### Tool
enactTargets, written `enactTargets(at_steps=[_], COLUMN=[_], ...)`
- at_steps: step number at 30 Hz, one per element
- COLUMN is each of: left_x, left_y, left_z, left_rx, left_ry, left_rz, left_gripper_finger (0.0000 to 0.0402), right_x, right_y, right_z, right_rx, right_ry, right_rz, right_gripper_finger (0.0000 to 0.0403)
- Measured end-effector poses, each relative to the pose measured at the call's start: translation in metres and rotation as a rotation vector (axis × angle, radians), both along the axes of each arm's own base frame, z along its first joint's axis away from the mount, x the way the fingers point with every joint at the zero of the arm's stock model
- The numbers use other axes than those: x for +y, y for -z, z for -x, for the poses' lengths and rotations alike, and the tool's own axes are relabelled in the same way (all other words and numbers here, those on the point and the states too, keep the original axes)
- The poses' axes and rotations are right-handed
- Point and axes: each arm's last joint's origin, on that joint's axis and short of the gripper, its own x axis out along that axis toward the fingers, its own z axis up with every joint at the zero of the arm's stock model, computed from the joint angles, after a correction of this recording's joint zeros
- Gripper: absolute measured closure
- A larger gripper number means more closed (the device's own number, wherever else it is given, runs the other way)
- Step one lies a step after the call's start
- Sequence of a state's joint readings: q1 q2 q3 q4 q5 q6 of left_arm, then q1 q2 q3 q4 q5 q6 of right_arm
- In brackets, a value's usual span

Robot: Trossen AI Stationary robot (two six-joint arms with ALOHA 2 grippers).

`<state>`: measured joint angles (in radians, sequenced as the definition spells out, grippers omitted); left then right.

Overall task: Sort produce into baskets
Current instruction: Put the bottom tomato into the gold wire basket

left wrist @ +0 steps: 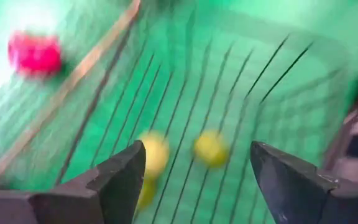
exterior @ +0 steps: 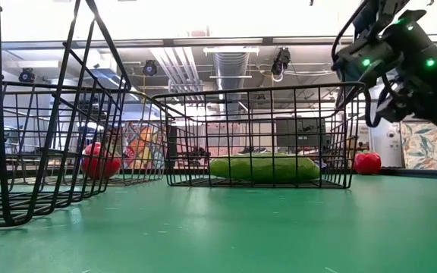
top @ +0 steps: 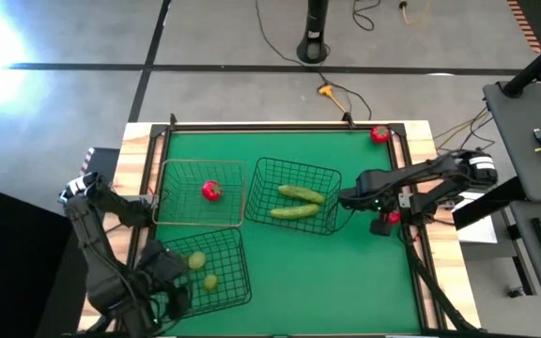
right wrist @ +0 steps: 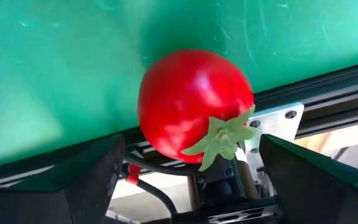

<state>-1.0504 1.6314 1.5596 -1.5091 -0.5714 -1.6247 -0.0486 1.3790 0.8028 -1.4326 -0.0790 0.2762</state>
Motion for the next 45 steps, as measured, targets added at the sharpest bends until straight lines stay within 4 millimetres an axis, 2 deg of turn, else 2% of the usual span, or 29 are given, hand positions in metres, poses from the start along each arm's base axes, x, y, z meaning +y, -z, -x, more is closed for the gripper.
enactTargets(at_steps=[3,7,15,30,41,45], left_x=[-0.003,-0.007,-0.007,-0.007,-0.007,-0.008], left_y=[-0.016,-0.024,-0.017,-0.015,-0.015,-0.015], left_z=[-0.006,-0.009,-0.009,-0.012,-0.013,-0.013], left_rx=[-0.14,-0.2,-0.184,-0.209,-0.212,-0.215], left_ry=[0.07,0.144,0.158,0.167,0.165,0.165], left_rz=[-0.041,-0.072,-0.095,-0.124,-0.118,-0.114], left_gripper_finger=[0.0131,0.0131,0.0131,0.0131,0.0131,0.0131], right_x=[0.0,0.0,0.006,0.006,0.006,0.006], right_y=[0.004,0.008,0.001,0.03,0.042,0.048], right_z=[-0.002,-0.005,0.001,-0.002,-0.005,-0.006], right_rx=[0.022,-0.012,-0.095,-0.014,0.035,0.072], right_ry=[-0.013,-0.006,-0.015,-0.056,-0.045,-0.045], right_rz=[-0.009,-0.01,0.023,-0.026,-0.04,-0.038], right_gripper_finger=[0.0037,0.0037,0.0037,0.0037,0.0038,0.005])
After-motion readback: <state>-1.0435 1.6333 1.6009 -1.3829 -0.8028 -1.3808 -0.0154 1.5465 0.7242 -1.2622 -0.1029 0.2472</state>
